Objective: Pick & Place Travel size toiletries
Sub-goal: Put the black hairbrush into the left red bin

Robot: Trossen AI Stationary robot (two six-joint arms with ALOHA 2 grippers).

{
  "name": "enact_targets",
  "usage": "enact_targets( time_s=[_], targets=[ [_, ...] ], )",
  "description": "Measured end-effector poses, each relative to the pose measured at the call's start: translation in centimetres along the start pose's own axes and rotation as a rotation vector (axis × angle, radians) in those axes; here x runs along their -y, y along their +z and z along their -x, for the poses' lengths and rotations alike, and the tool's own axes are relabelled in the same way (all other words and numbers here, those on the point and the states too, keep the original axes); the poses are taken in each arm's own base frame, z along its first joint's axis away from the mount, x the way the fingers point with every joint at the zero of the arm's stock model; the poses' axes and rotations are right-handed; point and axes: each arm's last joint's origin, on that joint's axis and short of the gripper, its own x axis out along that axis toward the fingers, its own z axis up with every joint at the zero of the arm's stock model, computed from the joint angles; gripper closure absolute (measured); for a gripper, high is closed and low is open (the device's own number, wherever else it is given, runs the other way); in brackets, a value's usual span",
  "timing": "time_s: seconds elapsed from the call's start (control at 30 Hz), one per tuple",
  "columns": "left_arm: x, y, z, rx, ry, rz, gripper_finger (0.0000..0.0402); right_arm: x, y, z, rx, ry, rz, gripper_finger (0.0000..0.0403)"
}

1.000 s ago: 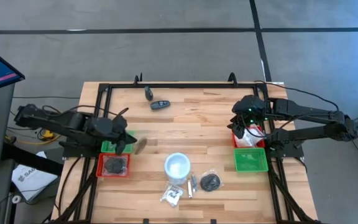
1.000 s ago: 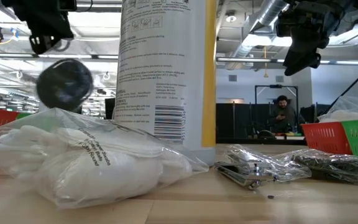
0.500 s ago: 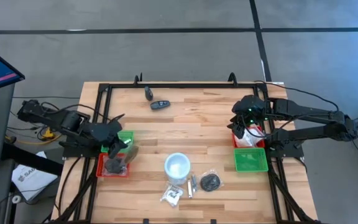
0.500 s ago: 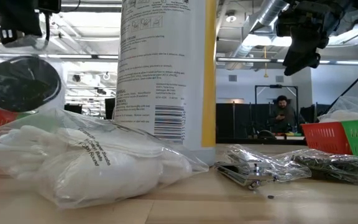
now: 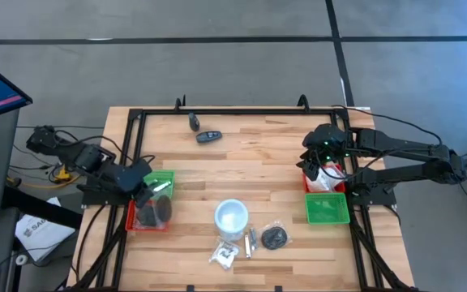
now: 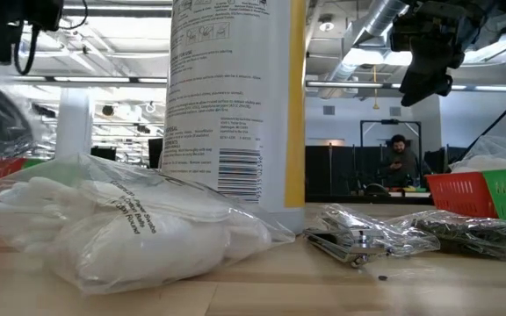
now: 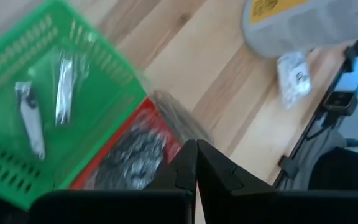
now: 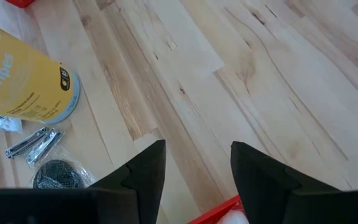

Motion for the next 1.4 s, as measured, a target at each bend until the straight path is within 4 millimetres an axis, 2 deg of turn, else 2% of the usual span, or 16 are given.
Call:
enact_targets(
  time_s=[0.23,0.43,0.9,1.4],
  targets=[
    [-0.2,-0.8,-0.9,-0.194,0.134,0.063,0.0401,0.0,0.0,0.0,0.001,0.0,0.0,0.0234],
    [-0.1,-1.5,-1.5,-0.287,0.228,0.08,0.0401,-0.1,0.2,0.0,0.017,0.006,0.002,0.0232],
    [-0.5,-2.9,-1.3,-0.314,0.38,0.188,0.0401,-0.1,0.2,0.0,0.021,0.007,0.003,0.0234],
    [0.2,-2.8,-2.2,-0.222,0.423,0.188,0.0402,-0.2,0.5,0.0,0.046,0.016,0.004,0.0233]
  ],
)
